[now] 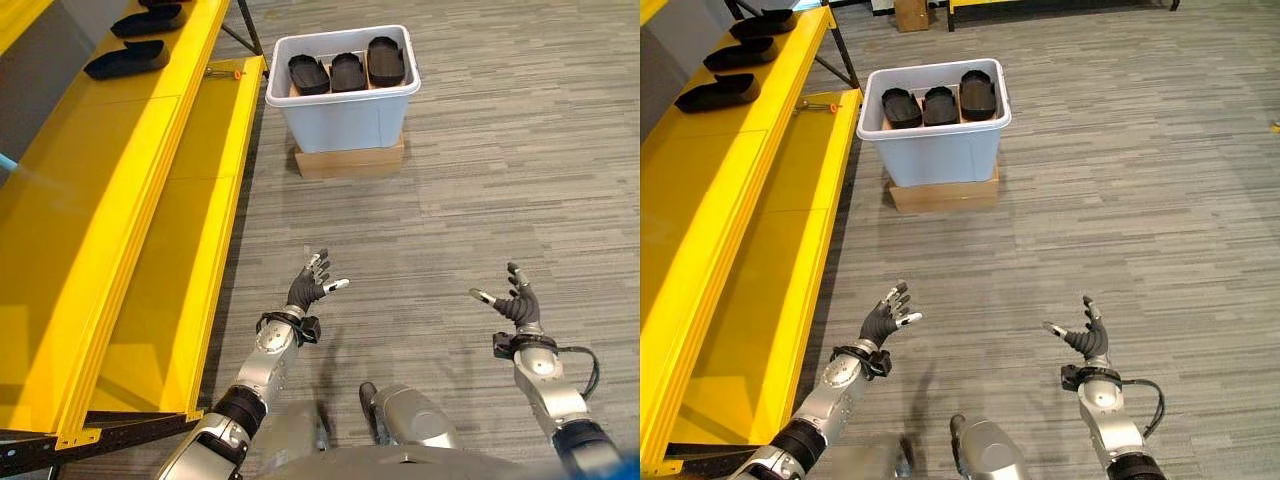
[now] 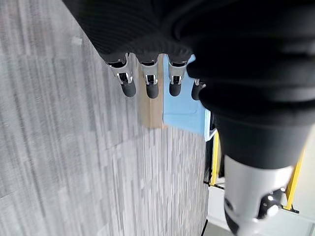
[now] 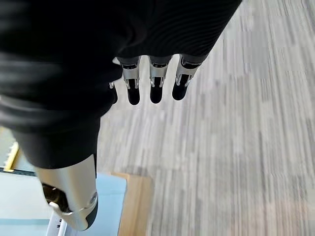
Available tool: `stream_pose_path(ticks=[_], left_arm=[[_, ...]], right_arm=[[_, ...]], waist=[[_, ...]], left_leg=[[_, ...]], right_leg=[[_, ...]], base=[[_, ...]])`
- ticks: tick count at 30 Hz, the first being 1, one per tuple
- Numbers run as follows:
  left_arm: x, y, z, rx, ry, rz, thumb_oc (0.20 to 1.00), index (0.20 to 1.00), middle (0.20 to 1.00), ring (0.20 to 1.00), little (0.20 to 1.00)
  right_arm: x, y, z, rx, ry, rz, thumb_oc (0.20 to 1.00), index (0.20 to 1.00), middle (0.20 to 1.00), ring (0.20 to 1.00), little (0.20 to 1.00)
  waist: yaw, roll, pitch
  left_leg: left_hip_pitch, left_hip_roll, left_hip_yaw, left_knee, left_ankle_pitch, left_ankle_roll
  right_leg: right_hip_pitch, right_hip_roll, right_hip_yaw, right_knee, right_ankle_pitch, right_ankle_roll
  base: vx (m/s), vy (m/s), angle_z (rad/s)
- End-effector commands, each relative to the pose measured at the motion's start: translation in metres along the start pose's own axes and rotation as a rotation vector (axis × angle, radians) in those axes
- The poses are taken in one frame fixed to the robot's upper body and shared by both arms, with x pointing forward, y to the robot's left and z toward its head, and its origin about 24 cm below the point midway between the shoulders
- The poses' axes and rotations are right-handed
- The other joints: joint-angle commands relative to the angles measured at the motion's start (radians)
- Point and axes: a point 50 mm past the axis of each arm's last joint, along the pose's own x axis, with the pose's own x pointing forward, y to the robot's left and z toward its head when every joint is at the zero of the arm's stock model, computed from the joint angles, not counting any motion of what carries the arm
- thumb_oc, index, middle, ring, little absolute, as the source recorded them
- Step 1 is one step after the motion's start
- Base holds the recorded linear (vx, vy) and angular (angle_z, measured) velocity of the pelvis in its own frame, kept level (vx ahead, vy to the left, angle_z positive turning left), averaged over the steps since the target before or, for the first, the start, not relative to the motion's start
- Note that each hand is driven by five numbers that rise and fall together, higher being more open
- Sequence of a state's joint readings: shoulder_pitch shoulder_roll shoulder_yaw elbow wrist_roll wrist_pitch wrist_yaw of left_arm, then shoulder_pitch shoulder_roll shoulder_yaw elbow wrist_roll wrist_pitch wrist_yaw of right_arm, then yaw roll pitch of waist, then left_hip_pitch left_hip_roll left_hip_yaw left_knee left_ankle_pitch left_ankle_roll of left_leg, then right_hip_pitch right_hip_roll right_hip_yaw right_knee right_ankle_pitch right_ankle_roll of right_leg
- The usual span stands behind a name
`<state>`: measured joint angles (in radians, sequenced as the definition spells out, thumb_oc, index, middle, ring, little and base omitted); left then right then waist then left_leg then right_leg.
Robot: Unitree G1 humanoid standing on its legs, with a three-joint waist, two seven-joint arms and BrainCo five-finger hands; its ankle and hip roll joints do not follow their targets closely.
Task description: Move parts from the plastic box to the shelf.
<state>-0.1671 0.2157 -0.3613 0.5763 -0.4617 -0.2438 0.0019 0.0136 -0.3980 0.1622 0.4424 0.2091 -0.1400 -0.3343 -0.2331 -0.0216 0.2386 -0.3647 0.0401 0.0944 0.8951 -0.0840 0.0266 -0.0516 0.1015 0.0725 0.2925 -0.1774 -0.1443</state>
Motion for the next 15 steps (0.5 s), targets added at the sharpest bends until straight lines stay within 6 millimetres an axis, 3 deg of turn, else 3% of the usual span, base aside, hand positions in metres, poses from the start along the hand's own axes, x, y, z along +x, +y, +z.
stream_pose_path(ticks=[1, 4, 5, 8, 13, 15], left_arm=[[0.000, 0.008, 0.014, -0.026, -0.085, 0.031, 1.000, 1.000, 1.000, 1.000, 1.000], [-0.002, 0.013, 0.013, -0.004, -0.084, 0.047, 1.000, 1.000, 1.000, 1.000, 1.000], [-0.003, 0.015, 0.011, 0.004, -0.078, 0.055, 1.000, 1.000, 1.000, 1.000, 1.000], [-0.008, 0.020, 0.003, 0.024, -0.058, 0.095, 1.000, 1.000, 1.000, 1.000, 1.000], [-0.009, 0.027, -0.002, 0.012, -0.048, 0.146, 1.000, 1.000, 1.000, 1.000, 1.000], [-0.009, 0.026, -0.005, 0.013, -0.037, 0.146, 1.000, 1.000, 1.000, 1.000, 1.000]], right_arm=[[0.001, -0.013, 0.018, -0.045, -0.129, 0.017, 1.000, 1.000, 1.000, 1.000, 1.000], [-0.002, -0.010, 0.021, -0.054, -0.151, 0.053, 1.000, 1.000, 1.000, 1.000, 1.000], [-0.003, -0.007, 0.021, -0.047, -0.150, 0.066, 1.000, 1.000, 1.000, 1.000, 1.000], [-0.005, -0.003, 0.020, -0.037, -0.149, 0.106, 1.000, 1.000, 1.000, 1.000, 1.000], [-0.005, 0.001, 0.020, -0.039, -0.150, 0.138, 1.000, 1.000, 1.000, 1.000, 1.000], [-0.003, 0.003, 0.020, -0.028, -0.146, 0.137, 1.000, 1.000, 1.000, 1.000, 1.000]], waist=[[-0.011, -0.005, -0.025], [0.003, 0.008, -0.003], [0.018, 0.016, -0.001], [0.049, 0.019, 0.003], [0.053, 0.029, -0.002], [0.048, 0.037, -0.004]], left_leg=[[0.182, 0.003, 0.052, -0.364, -0.017, 0.023], [0.161, 0.004, 0.040, -0.651, 0.051, -0.012], [0.150, 0.010, 0.013, -0.759, 0.099, -0.030], [0.126, 0.040, -0.041, -0.912, 0.174, -0.062], [0.126, 0.063, 0.000, -0.851, 0.161, -0.073], [0.142, 0.061, 0.021, -0.803, 0.123, -0.069]], right_leg=[[0.014, -0.073, 0.044, -0.090, 0.071, 0.118], [0.085, -0.065, 0.073, -0.131, 0.056, 0.141], [0.121, -0.059, 0.087, -0.151, 0.046, 0.148], [0.200, -0.058, 0.112, -0.174, 0.015, 0.158], [0.228, -0.094, 0.092, -0.159, -0.035, 0.173], [0.203, -0.111, 0.058, -0.132, -0.043, 0.176]], base=[[0.16, 0.143, -0.06], [0.19, 0.109, -0.15], [0.30, 0.090, -0.21], [0.34, 0.078, -0.47], [0.28, 0.136, -0.40], [0.34, 0.194, -0.90]])
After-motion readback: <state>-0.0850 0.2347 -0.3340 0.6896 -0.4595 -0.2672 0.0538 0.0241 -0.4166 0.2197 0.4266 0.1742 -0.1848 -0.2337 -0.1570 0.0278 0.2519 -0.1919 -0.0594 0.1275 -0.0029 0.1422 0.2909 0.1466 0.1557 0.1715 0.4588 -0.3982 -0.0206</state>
